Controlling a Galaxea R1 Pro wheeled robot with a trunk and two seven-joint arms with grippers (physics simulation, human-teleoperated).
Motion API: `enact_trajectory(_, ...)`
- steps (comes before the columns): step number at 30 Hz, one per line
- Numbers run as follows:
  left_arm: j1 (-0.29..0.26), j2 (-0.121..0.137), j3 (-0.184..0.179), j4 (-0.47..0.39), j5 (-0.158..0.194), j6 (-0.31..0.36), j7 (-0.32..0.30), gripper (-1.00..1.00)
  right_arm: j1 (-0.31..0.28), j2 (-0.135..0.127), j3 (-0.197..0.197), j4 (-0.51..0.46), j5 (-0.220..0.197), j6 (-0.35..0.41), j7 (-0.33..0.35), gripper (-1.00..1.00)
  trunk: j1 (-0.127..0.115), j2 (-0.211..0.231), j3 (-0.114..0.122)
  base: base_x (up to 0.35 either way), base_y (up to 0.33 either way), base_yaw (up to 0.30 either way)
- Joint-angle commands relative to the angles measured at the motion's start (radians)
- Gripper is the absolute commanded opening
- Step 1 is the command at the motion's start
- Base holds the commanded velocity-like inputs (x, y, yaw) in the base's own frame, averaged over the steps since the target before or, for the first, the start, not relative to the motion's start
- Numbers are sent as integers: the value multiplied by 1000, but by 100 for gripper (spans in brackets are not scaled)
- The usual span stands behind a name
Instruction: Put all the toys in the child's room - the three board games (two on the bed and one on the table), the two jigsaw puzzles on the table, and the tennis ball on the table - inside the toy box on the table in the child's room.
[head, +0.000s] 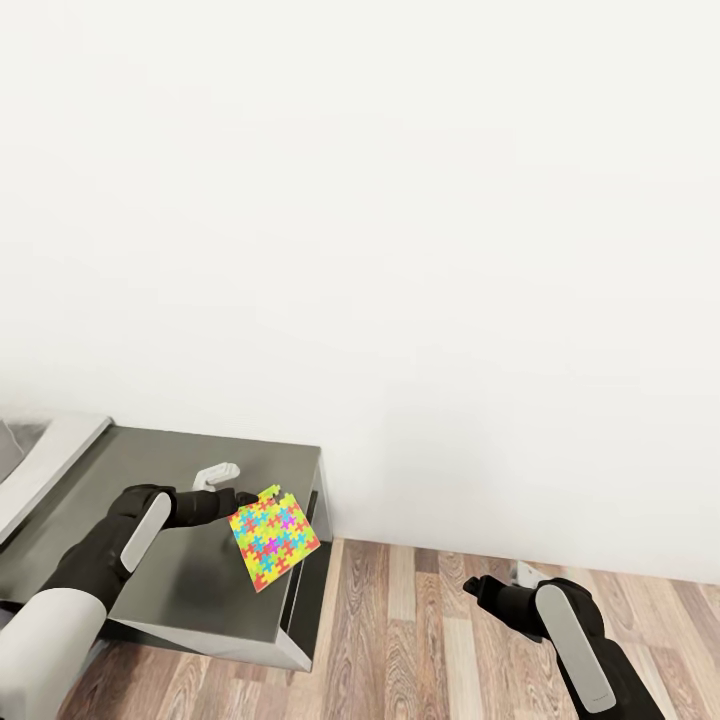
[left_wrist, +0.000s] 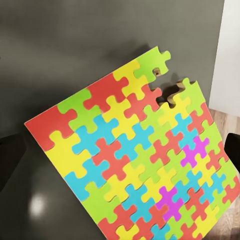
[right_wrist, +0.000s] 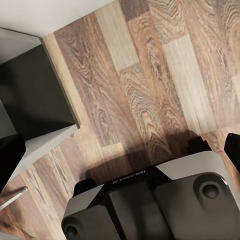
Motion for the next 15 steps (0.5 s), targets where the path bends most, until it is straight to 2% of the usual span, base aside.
enact_trajectory(1, -1, 1, -2, -1, -3, 3, -4, 100, -1, 0, 0, -1, -11, 2, -10, 100, 1, -2, -2, 0, 0, 0)
enact_trajectory(15, -1, 1, -2, -1, -3, 3, -3, 100, -1, 0, 0, -2, -11, 2, -11, 100, 1, -2, -4, 0, 0, 3)
